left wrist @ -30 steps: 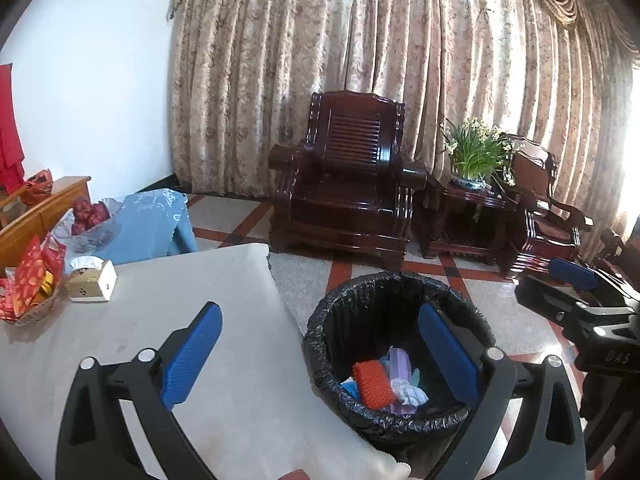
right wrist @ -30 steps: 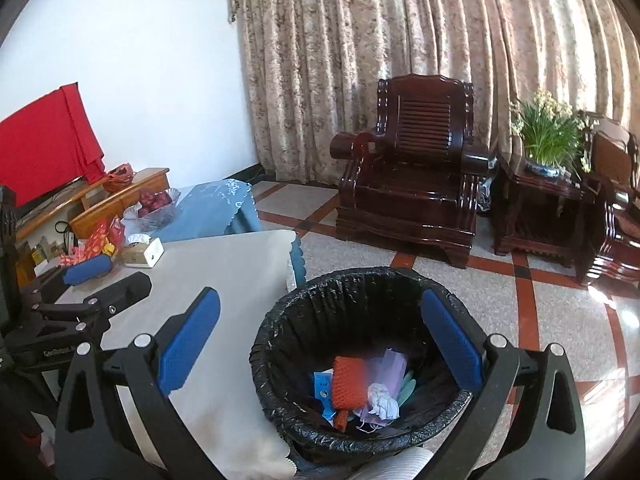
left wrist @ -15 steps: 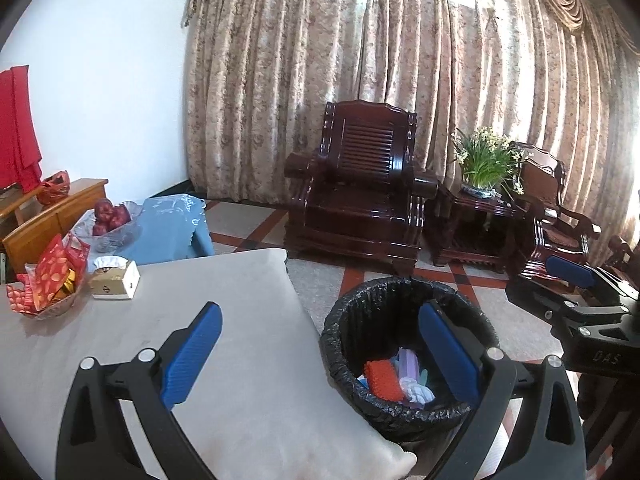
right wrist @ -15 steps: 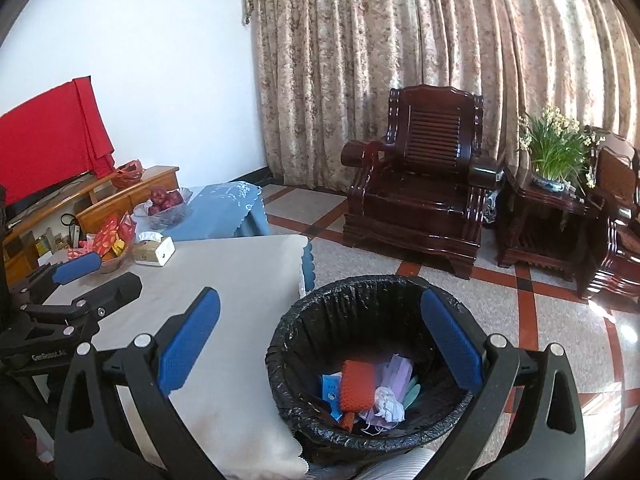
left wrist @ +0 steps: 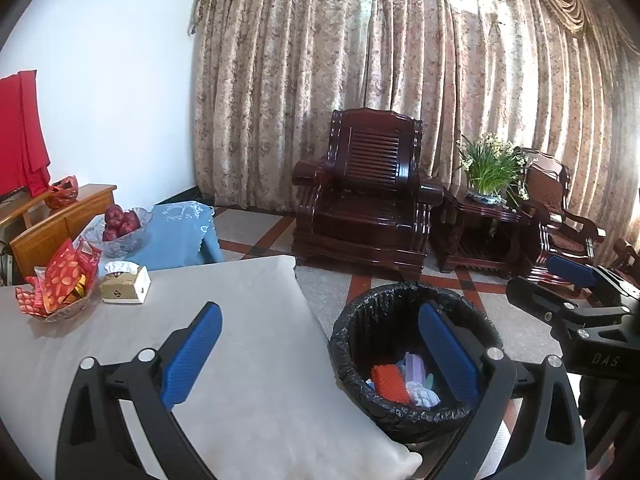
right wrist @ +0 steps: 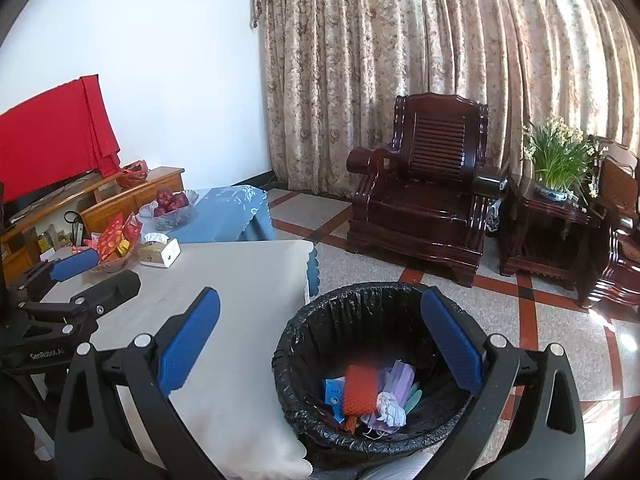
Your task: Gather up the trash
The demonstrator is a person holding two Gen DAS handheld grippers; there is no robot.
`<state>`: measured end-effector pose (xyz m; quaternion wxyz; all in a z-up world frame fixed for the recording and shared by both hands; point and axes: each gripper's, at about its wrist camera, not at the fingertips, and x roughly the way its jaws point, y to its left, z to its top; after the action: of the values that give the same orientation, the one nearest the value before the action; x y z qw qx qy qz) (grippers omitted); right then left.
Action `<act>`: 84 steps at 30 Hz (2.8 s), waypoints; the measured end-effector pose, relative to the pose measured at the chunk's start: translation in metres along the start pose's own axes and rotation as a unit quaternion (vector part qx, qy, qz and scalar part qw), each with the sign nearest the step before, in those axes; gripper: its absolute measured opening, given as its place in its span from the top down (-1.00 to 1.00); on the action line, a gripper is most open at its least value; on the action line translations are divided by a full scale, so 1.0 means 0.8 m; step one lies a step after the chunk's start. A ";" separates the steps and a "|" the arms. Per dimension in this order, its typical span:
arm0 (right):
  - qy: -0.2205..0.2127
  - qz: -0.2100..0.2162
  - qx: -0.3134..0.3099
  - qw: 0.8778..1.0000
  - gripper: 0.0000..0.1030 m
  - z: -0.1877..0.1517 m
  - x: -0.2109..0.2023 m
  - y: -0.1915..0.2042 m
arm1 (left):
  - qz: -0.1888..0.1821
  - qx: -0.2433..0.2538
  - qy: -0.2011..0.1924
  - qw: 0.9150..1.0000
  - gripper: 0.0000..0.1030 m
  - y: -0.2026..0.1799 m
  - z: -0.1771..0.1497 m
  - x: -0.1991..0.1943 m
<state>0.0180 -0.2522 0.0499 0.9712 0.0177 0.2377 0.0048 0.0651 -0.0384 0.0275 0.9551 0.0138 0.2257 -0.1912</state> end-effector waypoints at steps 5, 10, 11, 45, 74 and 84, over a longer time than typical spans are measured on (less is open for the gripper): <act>0.000 0.000 0.000 1.000 -0.90 0.000 0.000 0.001 | 0.001 0.001 -0.001 1.000 -0.88 -0.001 0.001 0.000; 0.000 0.000 0.000 1.000 -0.90 0.000 0.000 0.001 | 0.003 0.002 -0.001 1.000 -0.88 -0.001 0.002 -0.001; 0.000 0.000 0.000 1.000 -0.90 -0.001 0.000 0.001 | 0.003 0.002 -0.001 1.000 -0.88 0.000 0.001 -0.001; 0.002 0.002 -0.001 1.000 -0.90 0.000 0.002 0.006 | 0.009 0.001 0.002 1.000 -0.88 0.008 0.003 0.001; 0.005 0.003 -0.003 1.000 -0.90 -0.004 0.007 0.011 | 0.010 0.001 0.003 1.000 -0.88 0.008 0.003 0.001; 0.005 0.004 -0.004 1.000 -0.90 -0.005 0.010 0.010 | 0.010 0.000 0.003 1.000 -0.88 0.006 0.002 0.002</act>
<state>0.0230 -0.2437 0.0432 0.9700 0.0148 0.2425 0.0096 0.0685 -0.0348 0.0278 0.9563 0.0170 0.2285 -0.1817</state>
